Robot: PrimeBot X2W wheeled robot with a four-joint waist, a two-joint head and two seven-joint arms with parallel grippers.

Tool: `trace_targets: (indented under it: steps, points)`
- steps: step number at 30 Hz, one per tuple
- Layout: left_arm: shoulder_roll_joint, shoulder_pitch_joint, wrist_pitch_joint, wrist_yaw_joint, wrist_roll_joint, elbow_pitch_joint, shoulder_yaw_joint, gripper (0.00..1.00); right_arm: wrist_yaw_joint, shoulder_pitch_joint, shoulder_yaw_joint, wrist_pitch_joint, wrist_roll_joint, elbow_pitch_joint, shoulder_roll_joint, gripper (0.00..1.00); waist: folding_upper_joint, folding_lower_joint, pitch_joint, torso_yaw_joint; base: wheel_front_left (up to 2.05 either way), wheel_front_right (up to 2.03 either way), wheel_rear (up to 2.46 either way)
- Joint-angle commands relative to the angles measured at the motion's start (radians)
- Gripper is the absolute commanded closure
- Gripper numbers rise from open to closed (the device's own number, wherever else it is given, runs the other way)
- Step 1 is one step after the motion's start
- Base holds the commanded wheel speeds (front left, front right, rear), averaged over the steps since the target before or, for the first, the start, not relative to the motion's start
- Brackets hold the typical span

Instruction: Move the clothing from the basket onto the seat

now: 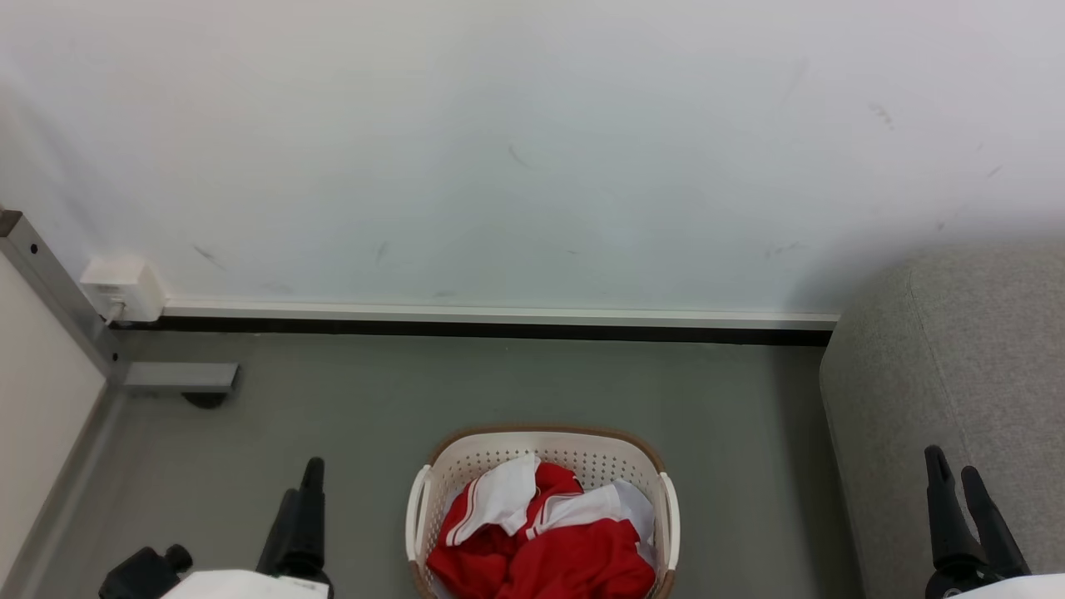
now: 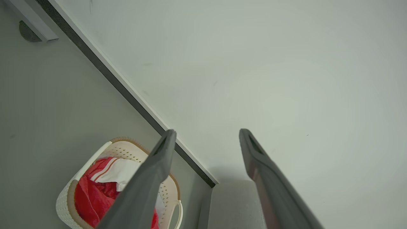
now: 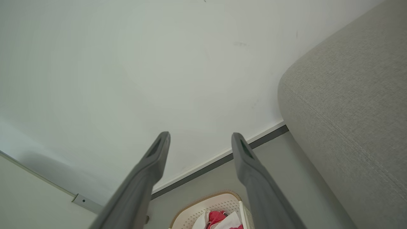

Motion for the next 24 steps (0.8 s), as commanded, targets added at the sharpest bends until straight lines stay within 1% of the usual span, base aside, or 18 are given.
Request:
trace_targets:
  steps: [1, 7, 11, 19, 24]
  points:
    - [0.007, 0.0, -0.013, 0.003, 0.065, -0.015, -0.005, 0.0, -0.001, 0.0, 0.004, -0.013, -0.056, -0.008, -0.016, 0.0, 0.0, 0.0, 0.0, 0.001, 0.0, 0.0, 0.0]
    - [0.007, 0.009, -0.033, 0.015, 0.198, -0.012, -0.016, 0.0, -0.001, 0.01, 0.007, -0.033, -0.163, 0.0, -0.023, 0.0, 0.0, 0.0, 0.0, 0.003, 0.0, 0.0, 0.0]
    - [0.007, 0.016, -0.046, 0.026, 0.267, -0.015, -0.021, 0.0, -0.001, 0.016, 0.012, -0.045, -0.222, 0.001, -0.026, 0.0, 0.0, 0.0, 0.0, 0.004, 0.0, 0.0, 0.0]
    - [0.008, 0.024, -0.071, 0.04, 0.38, -0.02, -0.029, 0.0, -0.001, 0.024, 0.023, -0.069, -0.322, 0.006, -0.031, 0.0, 0.0, 0.0, 0.0, 0.006, 0.0, 0.0, 0.0]
    - [0.009, 0.028, -0.084, 0.047, 0.432, -0.022, -0.031, 0.0, -0.001, 0.03, 0.026, -0.084, -0.376, 0.01, -0.034, 0.0, 0.0, 0.0, -0.001, 0.008, 0.0, 0.0, 0.0]
